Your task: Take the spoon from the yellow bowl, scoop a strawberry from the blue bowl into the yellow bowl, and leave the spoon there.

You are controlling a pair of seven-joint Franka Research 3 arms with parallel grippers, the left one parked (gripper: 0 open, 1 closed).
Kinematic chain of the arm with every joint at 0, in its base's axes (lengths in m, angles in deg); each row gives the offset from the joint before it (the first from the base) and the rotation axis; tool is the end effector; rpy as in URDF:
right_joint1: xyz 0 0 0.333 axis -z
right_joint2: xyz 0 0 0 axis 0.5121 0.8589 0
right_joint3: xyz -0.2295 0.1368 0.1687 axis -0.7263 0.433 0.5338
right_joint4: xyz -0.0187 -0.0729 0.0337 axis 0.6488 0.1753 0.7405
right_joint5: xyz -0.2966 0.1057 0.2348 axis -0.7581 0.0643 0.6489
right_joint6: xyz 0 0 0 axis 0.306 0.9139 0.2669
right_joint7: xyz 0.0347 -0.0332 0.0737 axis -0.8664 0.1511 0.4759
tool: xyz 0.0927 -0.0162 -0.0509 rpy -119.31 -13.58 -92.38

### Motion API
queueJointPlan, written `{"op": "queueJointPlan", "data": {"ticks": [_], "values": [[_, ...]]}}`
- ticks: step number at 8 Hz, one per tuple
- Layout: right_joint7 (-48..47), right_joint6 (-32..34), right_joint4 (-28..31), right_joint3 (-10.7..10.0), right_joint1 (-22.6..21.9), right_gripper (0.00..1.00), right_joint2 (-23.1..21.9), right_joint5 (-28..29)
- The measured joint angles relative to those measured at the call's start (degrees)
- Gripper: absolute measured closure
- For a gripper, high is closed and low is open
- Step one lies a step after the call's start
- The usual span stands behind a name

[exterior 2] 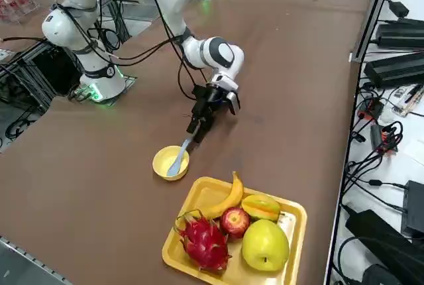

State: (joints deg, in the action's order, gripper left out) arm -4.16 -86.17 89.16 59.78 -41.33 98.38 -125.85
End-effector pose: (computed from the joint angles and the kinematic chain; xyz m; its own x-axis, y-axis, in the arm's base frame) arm 0.5482 0.0007 0.1130 0.9972 -0.0706 -0.0244 0.0033 -0.2842 0.9588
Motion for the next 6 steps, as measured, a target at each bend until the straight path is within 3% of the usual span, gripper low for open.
{"op": "queueJointPlan", "data": {"ticks": [6], "values": [[-0.02,1.62,-0.62,-1.9,0.23,0.09,2.45,-0.04]]}}
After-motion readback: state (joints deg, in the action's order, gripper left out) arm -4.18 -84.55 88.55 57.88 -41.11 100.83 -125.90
